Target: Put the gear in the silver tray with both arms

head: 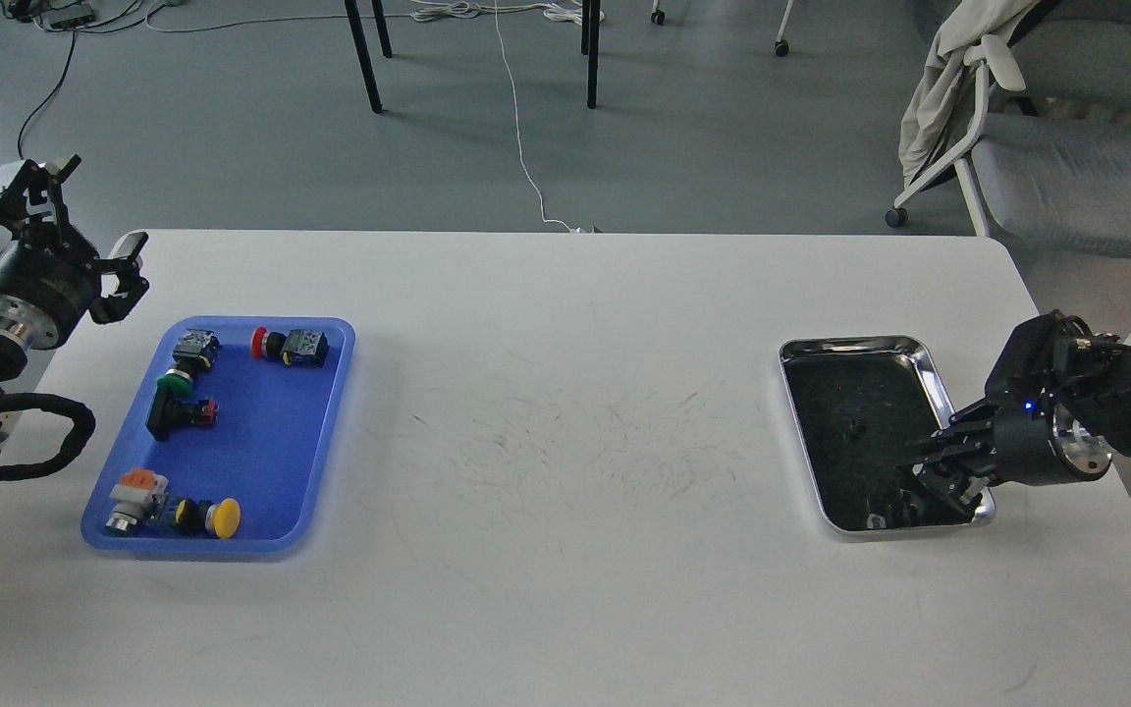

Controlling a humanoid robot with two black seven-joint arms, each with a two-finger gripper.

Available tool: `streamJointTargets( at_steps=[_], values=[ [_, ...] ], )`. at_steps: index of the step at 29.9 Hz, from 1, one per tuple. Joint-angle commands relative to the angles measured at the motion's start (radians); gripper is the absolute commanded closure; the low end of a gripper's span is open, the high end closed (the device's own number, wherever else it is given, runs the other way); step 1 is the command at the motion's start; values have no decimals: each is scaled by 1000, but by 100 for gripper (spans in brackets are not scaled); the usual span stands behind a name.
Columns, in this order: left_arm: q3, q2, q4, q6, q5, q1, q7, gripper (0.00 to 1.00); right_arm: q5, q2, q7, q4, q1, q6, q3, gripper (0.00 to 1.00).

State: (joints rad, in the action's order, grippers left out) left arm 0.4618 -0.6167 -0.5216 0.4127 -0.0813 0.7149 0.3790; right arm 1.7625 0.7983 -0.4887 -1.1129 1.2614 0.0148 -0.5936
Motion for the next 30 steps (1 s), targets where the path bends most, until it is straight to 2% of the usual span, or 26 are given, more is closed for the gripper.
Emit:
streamJointTargets(
  at_steps=[1, 3, 5, 8, 12, 19, 30],
  values=[
    [0, 0, 0, 2, 0, 0, 0, 1, -6, -1, 0, 1, -2, -1, 12, 60],
    [0, 0, 0, 2, 0, 0, 0, 1, -9, -1, 0, 1, -3, -1, 18, 59],
    [0, -1, 0, 2, 0, 0, 0, 1, -14, -1, 0, 1, -3, -1, 21, 51],
    [0, -3, 0, 2, 0, -2, 0, 1, -17, 1, 0, 1, -3, -1, 32, 49],
    [0, -15, -3, 2, 0, -8, 0, 1, -37, 2, 0, 7, -10, -3, 75, 39],
    [0, -41, -11, 3, 0, -11, 0, 1, -280, 10, 0, 4, -39, -3, 230, 23],
    [-2, -80, -17, 34, 3, -12, 0, 1, -527, 12, 0, 2, -86, -39, 414, 22]
  ],
)
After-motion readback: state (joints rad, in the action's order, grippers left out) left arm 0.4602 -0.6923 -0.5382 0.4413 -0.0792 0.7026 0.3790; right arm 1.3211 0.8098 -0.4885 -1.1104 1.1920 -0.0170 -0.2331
